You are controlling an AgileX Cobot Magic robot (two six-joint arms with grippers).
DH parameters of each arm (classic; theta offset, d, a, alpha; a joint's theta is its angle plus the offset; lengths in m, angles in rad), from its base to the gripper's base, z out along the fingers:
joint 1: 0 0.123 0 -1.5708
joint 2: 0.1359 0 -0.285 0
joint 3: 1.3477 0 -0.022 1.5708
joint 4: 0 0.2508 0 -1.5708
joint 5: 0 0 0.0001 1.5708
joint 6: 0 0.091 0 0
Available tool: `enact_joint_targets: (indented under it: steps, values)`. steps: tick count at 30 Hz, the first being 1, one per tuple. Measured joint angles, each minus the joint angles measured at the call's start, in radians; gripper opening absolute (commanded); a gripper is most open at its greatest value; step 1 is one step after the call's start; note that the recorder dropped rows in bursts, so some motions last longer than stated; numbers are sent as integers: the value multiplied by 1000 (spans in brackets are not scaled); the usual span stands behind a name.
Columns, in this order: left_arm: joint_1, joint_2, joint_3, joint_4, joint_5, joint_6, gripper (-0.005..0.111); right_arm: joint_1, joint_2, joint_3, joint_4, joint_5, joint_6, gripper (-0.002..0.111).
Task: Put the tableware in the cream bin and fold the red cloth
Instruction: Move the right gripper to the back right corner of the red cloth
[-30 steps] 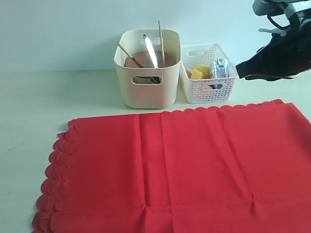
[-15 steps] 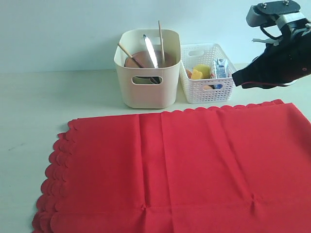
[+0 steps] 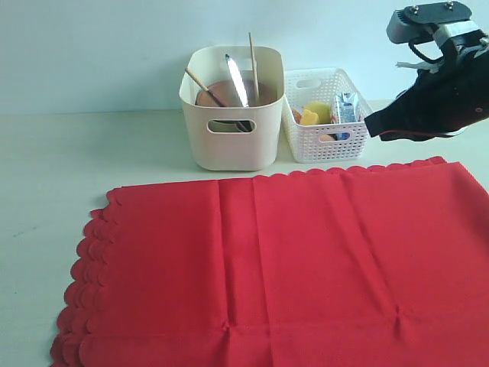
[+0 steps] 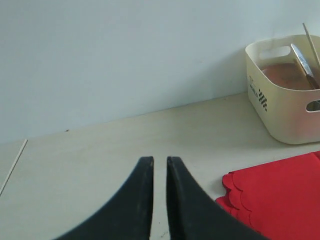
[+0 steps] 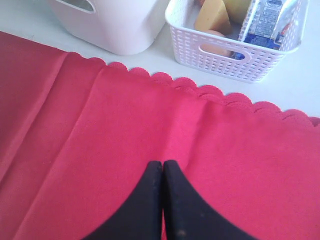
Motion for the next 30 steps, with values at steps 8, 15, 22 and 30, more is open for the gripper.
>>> enact_joint_targets:
  steps: [8,15,22,30]
  values:
    - [0,101,-48,0,-7,0,12,0,3,0,0,0,0,0]
    - [0,101,-48,0,-7,0,12,0,3,0,-6,-2,0,0]
    - [0,101,-48,0,-18,0,12,0,3,0,-8,-2,0,0]
    - [0,101,-48,0,-51,0,12,0,6,0,-10,-2,0,0]
